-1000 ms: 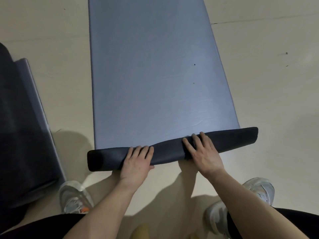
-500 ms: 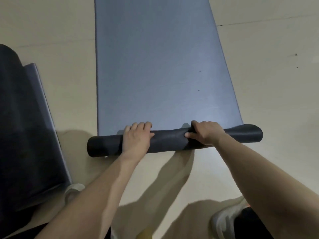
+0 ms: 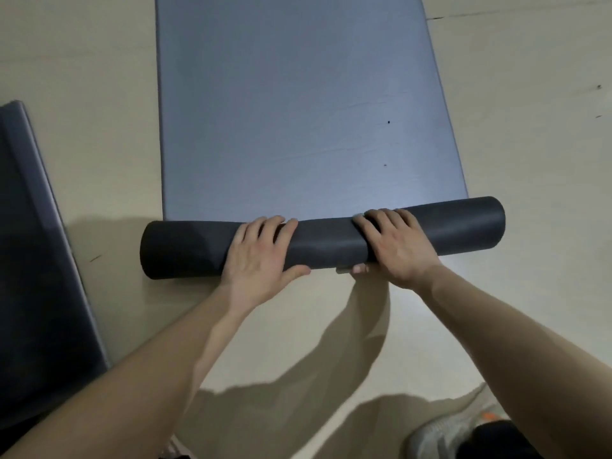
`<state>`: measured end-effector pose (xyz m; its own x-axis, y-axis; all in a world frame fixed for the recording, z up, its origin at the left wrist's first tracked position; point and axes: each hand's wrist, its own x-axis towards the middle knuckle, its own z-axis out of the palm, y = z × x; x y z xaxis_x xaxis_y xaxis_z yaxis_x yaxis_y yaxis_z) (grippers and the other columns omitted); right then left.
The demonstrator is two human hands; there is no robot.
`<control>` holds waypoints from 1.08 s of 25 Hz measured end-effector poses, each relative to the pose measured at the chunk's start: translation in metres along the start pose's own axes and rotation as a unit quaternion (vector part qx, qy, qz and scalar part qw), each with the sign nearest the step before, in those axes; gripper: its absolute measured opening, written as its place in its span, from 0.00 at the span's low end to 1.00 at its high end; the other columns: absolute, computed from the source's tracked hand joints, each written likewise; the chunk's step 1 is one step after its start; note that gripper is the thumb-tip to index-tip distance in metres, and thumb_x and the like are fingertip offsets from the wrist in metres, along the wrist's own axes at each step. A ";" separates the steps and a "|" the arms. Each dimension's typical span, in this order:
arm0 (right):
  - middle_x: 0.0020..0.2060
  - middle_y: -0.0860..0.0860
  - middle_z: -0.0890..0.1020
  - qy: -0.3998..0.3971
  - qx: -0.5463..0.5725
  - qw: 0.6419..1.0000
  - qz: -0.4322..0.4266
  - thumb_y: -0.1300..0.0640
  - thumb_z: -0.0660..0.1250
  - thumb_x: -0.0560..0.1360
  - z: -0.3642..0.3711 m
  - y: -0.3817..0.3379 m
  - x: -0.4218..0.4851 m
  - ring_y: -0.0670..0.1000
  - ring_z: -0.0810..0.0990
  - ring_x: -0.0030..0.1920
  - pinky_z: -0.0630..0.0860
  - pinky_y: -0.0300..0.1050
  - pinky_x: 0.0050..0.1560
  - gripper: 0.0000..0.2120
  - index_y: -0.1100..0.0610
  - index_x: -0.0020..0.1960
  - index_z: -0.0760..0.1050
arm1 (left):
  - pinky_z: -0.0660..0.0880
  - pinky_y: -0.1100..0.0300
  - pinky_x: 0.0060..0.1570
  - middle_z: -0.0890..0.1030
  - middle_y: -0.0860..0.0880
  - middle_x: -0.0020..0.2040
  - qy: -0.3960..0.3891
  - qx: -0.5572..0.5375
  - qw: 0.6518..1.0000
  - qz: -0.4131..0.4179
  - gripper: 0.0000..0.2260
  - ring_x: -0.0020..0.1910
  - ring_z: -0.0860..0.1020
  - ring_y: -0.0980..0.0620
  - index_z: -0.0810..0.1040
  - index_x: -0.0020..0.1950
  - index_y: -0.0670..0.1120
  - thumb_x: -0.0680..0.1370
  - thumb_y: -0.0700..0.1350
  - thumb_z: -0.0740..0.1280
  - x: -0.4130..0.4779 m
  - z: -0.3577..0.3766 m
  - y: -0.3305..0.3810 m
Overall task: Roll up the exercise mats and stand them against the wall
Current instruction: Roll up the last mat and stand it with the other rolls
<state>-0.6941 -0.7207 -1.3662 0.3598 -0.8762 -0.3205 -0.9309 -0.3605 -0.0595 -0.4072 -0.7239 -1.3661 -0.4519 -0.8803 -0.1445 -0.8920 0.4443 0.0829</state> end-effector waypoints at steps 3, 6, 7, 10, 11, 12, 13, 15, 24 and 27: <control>0.64 0.53 0.76 -0.090 0.041 0.995 -0.011 0.25 0.62 0.73 -0.031 0.015 0.020 0.58 0.77 0.62 0.68 0.53 0.66 0.42 0.51 0.77 0.65 | 0.71 0.49 0.59 0.79 0.49 0.59 -0.060 0.003 0.997 -0.053 0.37 0.56 0.78 0.43 0.72 0.69 0.52 0.66 0.69 0.72 0.015 -0.016 0.002; 0.63 0.54 0.77 -0.159 0.096 0.983 0.001 0.28 0.67 0.73 -0.057 0.000 0.023 0.58 0.78 0.62 0.72 0.52 0.62 0.40 0.50 0.77 0.65 | 0.72 0.52 0.50 0.79 0.53 0.56 -0.154 -0.071 0.981 -0.090 0.32 0.54 0.79 0.45 0.72 0.67 0.59 0.66 0.68 0.72 0.027 -0.045 -0.011; 0.64 0.54 0.77 -0.186 0.111 0.976 -0.002 0.29 0.68 0.73 -0.060 -0.010 0.019 0.58 0.78 0.62 0.73 0.53 0.61 0.40 0.50 0.77 0.65 | 0.72 0.53 0.49 0.80 0.54 0.56 -0.182 -0.081 0.976 -0.091 0.32 0.54 0.79 0.46 0.71 0.67 0.60 0.65 0.68 0.72 0.018 -0.053 -0.014; 0.66 0.54 0.76 -0.225 0.137 0.965 0.007 0.30 0.69 0.74 -0.049 -0.044 -0.015 0.58 0.77 0.65 0.70 0.55 0.68 0.40 0.51 0.77 0.64 | 0.74 0.55 0.49 0.82 0.57 0.54 -0.272 -0.101 0.953 -0.082 0.31 0.52 0.78 0.50 0.73 0.65 0.62 0.64 0.67 0.74 -0.029 -0.053 -0.012; 0.67 0.54 0.76 -0.152 0.134 0.979 0.026 0.32 0.68 0.75 -0.040 -0.054 -0.032 0.59 0.76 0.67 0.66 0.57 0.73 0.39 0.51 0.78 0.63 | 0.74 0.55 0.49 0.82 0.58 0.52 -0.295 -0.108 0.946 -0.083 0.31 0.50 0.78 0.51 0.74 0.64 0.62 0.64 0.67 0.75 -0.030 -0.054 -0.012; 0.68 0.55 0.75 -0.063 0.113 0.990 0.048 0.36 0.68 0.76 -0.029 -0.068 -0.051 0.60 0.74 0.69 0.60 0.60 0.77 0.36 0.52 0.78 0.63 | 0.75 0.54 0.49 0.82 0.58 0.50 -0.315 -0.121 0.937 -0.087 0.30 0.48 0.78 0.51 0.75 0.63 0.62 0.63 0.67 0.76 -0.023 -0.058 -0.016; 0.71 0.57 0.73 -0.012 0.080 0.995 0.064 0.39 0.69 0.76 -0.018 -0.081 -0.069 0.62 0.70 0.73 0.55 0.63 0.79 0.37 0.53 0.78 0.61 | 0.76 0.54 0.49 0.82 0.59 0.49 -0.342 -0.150 0.923 -0.094 0.29 0.48 0.78 0.52 0.77 0.60 0.62 0.62 0.67 0.77 -0.011 -0.062 -0.021; 0.81 0.62 0.59 -0.027 0.027 0.996 0.075 0.36 0.73 0.72 0.000 -0.098 -0.084 0.65 0.55 0.81 0.45 0.66 0.79 0.52 0.54 0.83 0.47 | 0.76 0.53 0.53 0.83 0.58 0.52 -0.374 -0.187 0.902 -0.104 0.28 0.51 0.80 0.50 0.79 0.58 0.61 0.61 0.67 0.78 0.007 -0.069 -0.030; 0.78 0.61 0.61 0.008 -0.074 0.989 0.129 0.50 0.77 0.68 -0.014 -0.053 0.001 0.66 0.55 0.79 0.47 0.71 0.75 0.51 0.52 0.82 0.50 | 0.51 0.46 0.79 0.57 0.45 0.82 -0.146 0.024 0.985 -0.090 0.57 0.80 0.55 0.42 0.47 0.82 0.53 0.63 0.73 0.72 0.007 -0.025 -0.026; 0.74 0.60 0.67 0.042 -0.076 0.990 0.112 0.55 0.77 0.66 -0.009 -0.031 0.018 0.65 0.64 0.73 0.55 0.71 0.72 0.49 0.50 0.81 0.55 | 0.63 0.50 0.73 0.70 0.51 0.73 -0.133 -0.024 0.990 -0.049 0.52 0.70 0.70 0.47 0.59 0.79 0.55 0.59 0.71 0.72 0.046 -0.033 -0.054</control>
<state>-0.6582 -0.7280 -1.3620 0.1548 -0.9611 -0.2289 -0.9699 -0.1920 0.1501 -0.3799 -0.7939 -1.3449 -0.3556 -0.8405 -0.4087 -0.9330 0.3454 0.1016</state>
